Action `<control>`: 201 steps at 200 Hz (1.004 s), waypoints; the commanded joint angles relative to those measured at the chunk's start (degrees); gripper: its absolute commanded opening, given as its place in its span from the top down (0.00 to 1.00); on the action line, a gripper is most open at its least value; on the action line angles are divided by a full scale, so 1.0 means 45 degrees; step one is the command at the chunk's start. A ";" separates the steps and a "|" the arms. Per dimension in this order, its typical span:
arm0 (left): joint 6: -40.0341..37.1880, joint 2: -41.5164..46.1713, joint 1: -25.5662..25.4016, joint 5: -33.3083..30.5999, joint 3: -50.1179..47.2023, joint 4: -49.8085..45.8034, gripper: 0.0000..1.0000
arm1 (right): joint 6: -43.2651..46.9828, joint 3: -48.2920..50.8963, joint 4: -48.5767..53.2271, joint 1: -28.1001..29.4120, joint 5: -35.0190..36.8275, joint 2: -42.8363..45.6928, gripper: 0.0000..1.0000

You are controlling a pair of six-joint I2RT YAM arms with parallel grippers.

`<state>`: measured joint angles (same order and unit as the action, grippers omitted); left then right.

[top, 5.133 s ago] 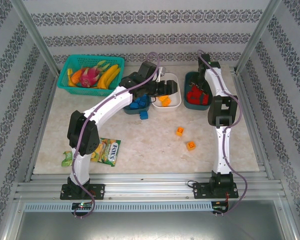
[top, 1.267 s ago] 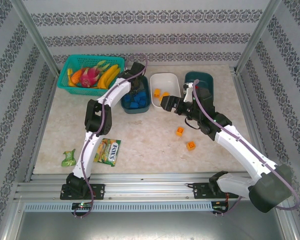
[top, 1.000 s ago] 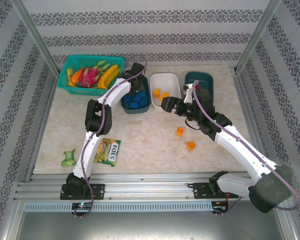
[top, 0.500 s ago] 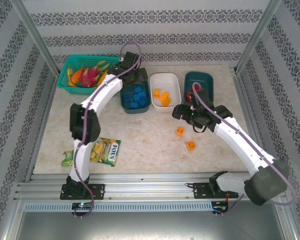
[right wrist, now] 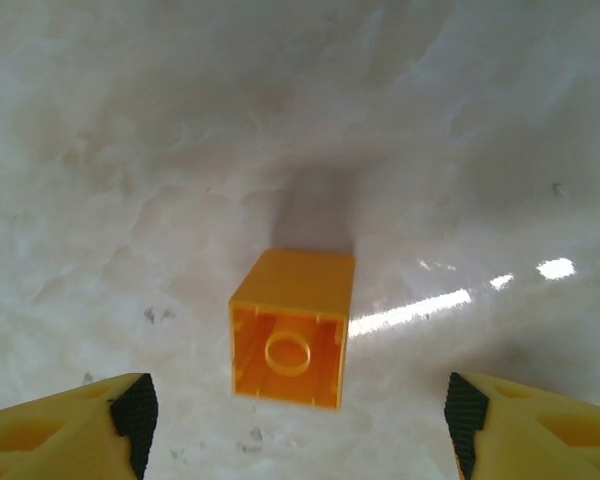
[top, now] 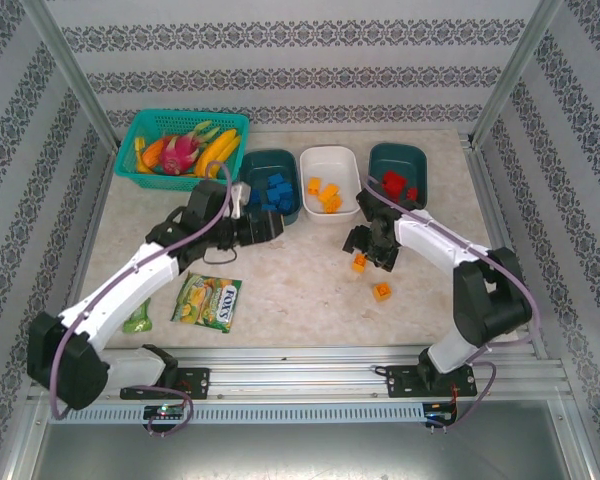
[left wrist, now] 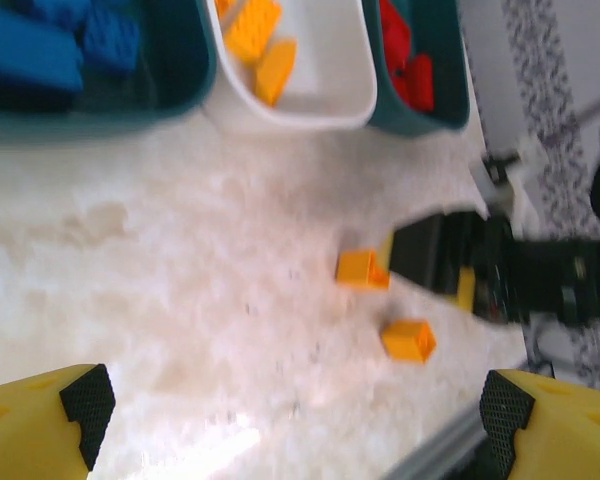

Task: Sort the legos into containers by color

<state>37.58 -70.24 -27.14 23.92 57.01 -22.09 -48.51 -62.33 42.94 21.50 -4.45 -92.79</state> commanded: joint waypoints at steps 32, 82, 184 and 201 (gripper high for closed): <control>0.0673 0.1973 -0.0558 0.0310 -0.1178 0.0123 0.05 | 0.0077 0.0117 -0.0928 -0.0050 -0.0189 -0.1174 0.29; 0.0725 0.2074 -0.0726 0.0167 -0.1058 0.0032 0.05 | -0.0088 0.0335 -0.1202 0.0082 -0.0139 -0.1333 0.53; 0.1735 0.0304 -0.0740 -0.0144 0.0664 0.2055 0.05 | 0.2322 -0.4390 0.1240 0.0946 0.2576 -0.0921 0.72; 0.1825 -0.0543 -0.0568 0.0037 0.1445 0.2246 0.05 | 0.2891 -0.5935 0.1510 0.0822 0.2746 -0.1965 0.72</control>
<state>44.03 -69.23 -29.67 24.27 58.15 -17.76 -41.32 -81.23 45.78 25.98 3.31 -96.71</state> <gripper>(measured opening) 0.953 0.331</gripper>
